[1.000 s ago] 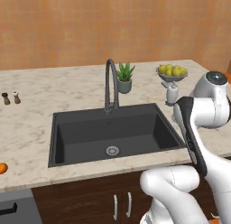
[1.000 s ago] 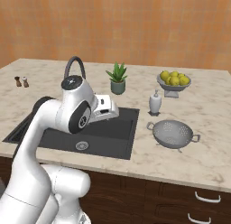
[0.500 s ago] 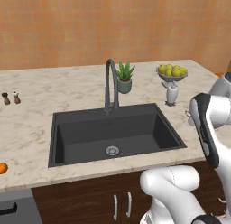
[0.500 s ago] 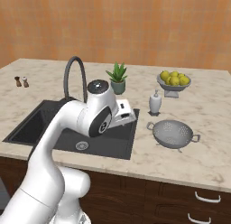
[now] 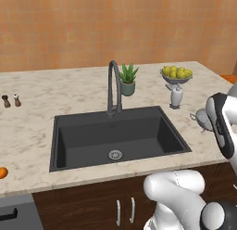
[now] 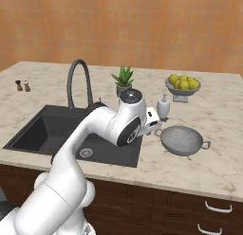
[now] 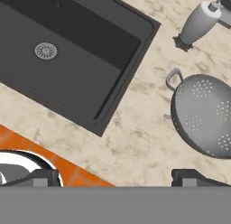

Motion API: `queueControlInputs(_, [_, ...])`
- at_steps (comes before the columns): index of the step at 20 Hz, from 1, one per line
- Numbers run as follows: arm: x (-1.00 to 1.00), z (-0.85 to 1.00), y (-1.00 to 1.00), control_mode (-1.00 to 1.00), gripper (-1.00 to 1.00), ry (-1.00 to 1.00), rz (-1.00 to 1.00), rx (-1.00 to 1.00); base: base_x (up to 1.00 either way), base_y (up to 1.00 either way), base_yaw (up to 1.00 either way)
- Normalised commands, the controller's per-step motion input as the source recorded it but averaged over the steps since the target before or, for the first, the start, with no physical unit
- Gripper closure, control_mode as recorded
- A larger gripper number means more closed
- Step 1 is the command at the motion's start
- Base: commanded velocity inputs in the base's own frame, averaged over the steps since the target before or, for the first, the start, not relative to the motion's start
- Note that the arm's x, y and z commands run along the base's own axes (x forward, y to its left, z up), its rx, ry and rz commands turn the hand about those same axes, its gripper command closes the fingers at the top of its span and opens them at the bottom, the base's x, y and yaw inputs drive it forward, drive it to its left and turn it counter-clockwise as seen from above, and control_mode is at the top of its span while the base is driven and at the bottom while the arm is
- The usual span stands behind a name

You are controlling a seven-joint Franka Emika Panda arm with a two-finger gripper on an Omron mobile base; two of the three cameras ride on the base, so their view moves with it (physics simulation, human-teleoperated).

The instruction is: Put the colander in the sink, put the tangerine in the colander, and turn on the sink faucet and pour water over the colander.

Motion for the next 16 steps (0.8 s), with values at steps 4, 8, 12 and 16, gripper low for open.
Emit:
queueControlInputs(4, [0.76,-0.31,-0.21,-1.00,-1.00,0.02,0.07,-0.01,0.00,0.00,0.00])
queueControlInputs(8, [0.71,-0.22,-0.26,-1.00,-1.00,0.13,0.00,0.00,0.00,0.00,0.00])
queueControlInputs(12, [0.52,-0.21,-0.27,-1.00,-1.00,0.17,-0.02,-0.02,0.00,0.00,0.00])
queueControlInputs(16, [0.26,-0.24,-0.22,-1.00,-1.00,0.11,-0.04,-0.05,0.00,0.00,0.00])
